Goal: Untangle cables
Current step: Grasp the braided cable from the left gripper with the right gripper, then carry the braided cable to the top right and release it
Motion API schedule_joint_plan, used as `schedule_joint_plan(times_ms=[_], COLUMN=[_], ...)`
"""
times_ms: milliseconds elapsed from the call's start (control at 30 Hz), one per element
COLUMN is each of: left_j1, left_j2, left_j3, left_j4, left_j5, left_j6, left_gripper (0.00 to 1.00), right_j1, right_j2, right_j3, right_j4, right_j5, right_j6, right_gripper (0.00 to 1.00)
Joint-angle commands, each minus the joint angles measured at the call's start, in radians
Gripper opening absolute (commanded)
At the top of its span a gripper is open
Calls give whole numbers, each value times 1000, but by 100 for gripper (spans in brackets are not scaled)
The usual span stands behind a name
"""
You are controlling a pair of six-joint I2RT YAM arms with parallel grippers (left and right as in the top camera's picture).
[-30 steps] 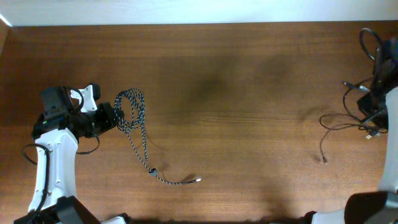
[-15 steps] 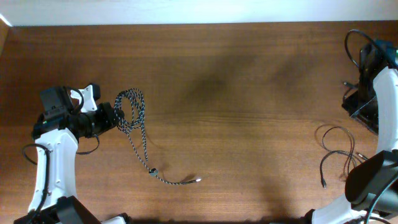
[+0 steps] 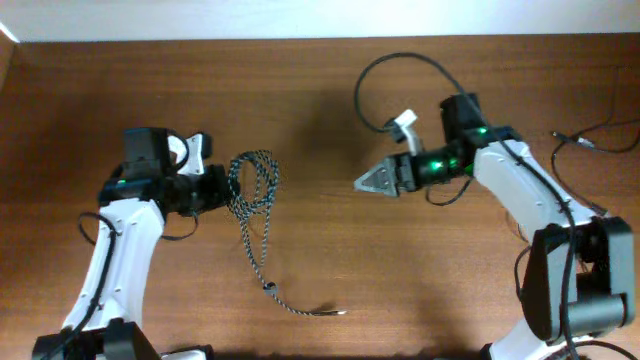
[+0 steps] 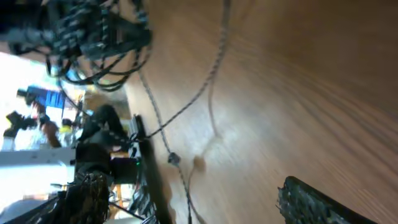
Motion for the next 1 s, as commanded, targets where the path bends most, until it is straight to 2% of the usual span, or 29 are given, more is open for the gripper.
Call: schedule_joint_plan(times_ms=[0,67,100,167,267,333,433,467,533,567,667,700,800,833,900,967], left_j1=[-163,-243,-282,-321,-324,-325,-325,-327,-332,-332,-332,-332,-332,-332,-332,-332], left_j2=[0,0,0,0,0,0,0,0,0,0,0,0,0,0,0,0], left_j3=[3,3,3,3,3,3,3,3,3,3,3,3,-7,-23,-61,-68], left_j4=[-2,-3,-2,1,1,0,0,0,1,1,0,0,0,0,1,7], left_j5=[-262,-410,-431,-431,-430,-429,-425,-423,-423,-423,-423,-423,-423,-427,-427,-427], left_j6=[-85,-143,-149,-149,-187,-186,-187,-215,-249,-249,-249,-249,-249,-249,-249,-249], left_gripper=[0,0,0,0,0,0,0,0,0,0,1,5,29,53,86,98], right_j1=[62,93,115,167,265,313,343,344,344,344,344,344,343,333,255,146], right_j2=[-5,-5,-5,-5,-5,-5,-5,-5,-5,-5,-5,-5,-5,-5,-5,-5], right_j3=[-2,-2,-2,-2,-2,-2,-2,-2,-2,-2,-2,-2,-2,-2,17,119], right_j4=[149,265,313,340,345,375,399,403,404,403,394,387,379,388,443,412], right_j5=[-50,-50,-50,-12,211,264,336,336,336,336,335,336,421,484,516,511], right_j6=[130,241,278,278,391,441,592,647,674,674,674,674,646,647,647,647], right_gripper=[88,89,89,89,89,88,69,60,47,38,4,4,4,4,4,4])
